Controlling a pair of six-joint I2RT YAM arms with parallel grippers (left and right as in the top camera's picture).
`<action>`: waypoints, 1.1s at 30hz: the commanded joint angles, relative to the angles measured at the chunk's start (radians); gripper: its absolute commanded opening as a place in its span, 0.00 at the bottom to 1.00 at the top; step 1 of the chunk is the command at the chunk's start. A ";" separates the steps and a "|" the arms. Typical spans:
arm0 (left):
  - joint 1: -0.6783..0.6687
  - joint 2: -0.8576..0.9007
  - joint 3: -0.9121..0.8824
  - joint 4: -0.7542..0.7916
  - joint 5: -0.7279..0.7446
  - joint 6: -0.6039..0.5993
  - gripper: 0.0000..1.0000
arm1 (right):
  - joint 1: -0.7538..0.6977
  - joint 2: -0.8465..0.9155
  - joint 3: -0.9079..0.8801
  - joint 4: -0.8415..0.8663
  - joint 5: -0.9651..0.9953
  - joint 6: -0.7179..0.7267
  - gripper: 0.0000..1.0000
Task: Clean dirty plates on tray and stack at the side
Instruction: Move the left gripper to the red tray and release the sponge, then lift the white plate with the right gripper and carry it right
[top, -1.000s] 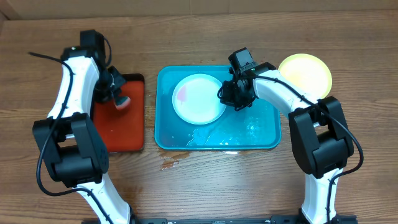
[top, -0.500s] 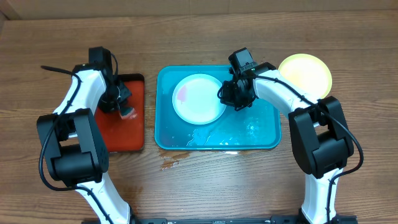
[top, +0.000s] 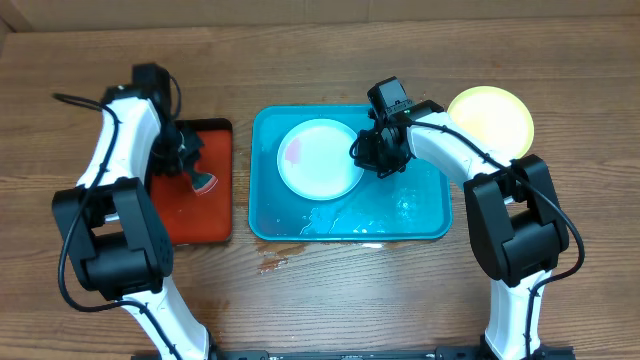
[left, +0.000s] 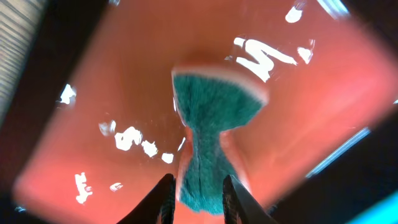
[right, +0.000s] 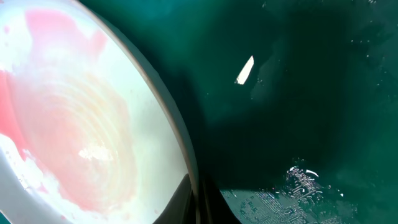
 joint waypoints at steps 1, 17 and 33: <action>0.010 0.005 0.042 -0.016 0.006 0.008 0.27 | -0.003 -0.023 -0.005 -0.001 0.019 0.001 0.04; 0.010 0.009 -0.248 0.280 0.027 0.004 0.04 | -0.003 -0.023 -0.005 -0.004 0.019 0.001 0.04; 0.047 -0.008 0.130 -0.081 0.023 0.008 0.04 | -0.001 -0.034 0.024 -0.010 0.020 -0.034 0.04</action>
